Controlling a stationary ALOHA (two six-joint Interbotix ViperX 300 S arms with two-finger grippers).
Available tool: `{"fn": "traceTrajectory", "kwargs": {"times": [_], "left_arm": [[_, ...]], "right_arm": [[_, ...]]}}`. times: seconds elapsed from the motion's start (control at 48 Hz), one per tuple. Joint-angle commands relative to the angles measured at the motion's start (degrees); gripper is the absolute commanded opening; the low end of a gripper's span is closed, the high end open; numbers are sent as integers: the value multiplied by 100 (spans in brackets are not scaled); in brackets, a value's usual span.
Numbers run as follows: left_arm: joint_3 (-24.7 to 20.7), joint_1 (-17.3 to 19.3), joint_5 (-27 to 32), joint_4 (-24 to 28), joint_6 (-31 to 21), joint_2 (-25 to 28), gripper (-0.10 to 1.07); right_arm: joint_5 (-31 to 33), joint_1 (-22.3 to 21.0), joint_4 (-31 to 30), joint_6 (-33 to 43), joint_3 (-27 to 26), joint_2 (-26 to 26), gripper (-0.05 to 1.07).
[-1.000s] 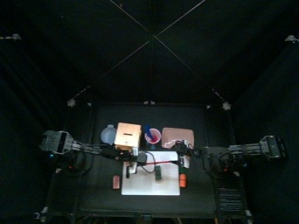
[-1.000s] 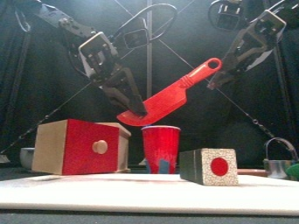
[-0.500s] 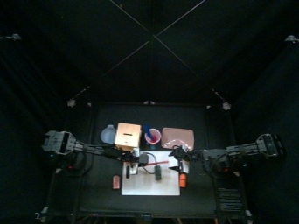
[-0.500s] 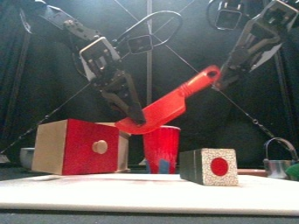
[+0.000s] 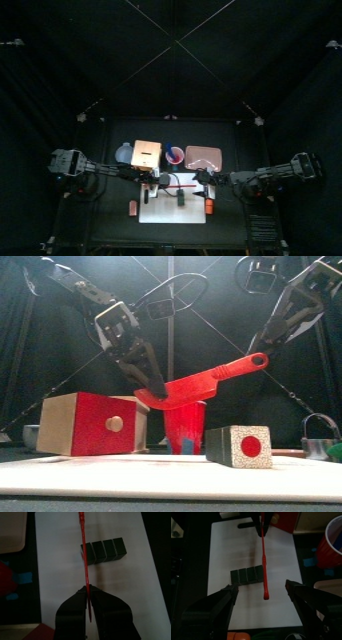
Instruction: Cut sushi roll
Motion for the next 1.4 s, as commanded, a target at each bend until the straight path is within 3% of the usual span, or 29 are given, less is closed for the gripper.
{"fn": "traceTrajectory", "kwargs": {"times": [0.0, 0.208, 0.625, 0.938, 1.104, 1.271, 1.375], "left_arm": [[-167, 18, -79, 18, 9, -53, 49], [-158, 18, -105, 62, 9, -53, 49], [-158, 18, -105, 70, 9, -44, 49], [-167, -18, -176, 70, 9, -35, 49], [-53, -70, -905, 88, 0, -18, 49], [281, -510, -2197, 70, -9, 123, 49], [369, -721, -2487, -88, -18, 264, 49]], "right_arm": [[-158, -97, -62, -9, -211, 193, 103], [-176, -255, -88, -9, -457, 686, 96], [-176, -229, -26, 0, -404, 686, 54], [-167, -246, 88, 9, -229, 686, 49], [-176, -220, 202, 9, -9, 642, 49], [-167, -149, 237, 18, 167, 510, 49], [-176, -97, 255, 9, 202, 466, 49]]}}
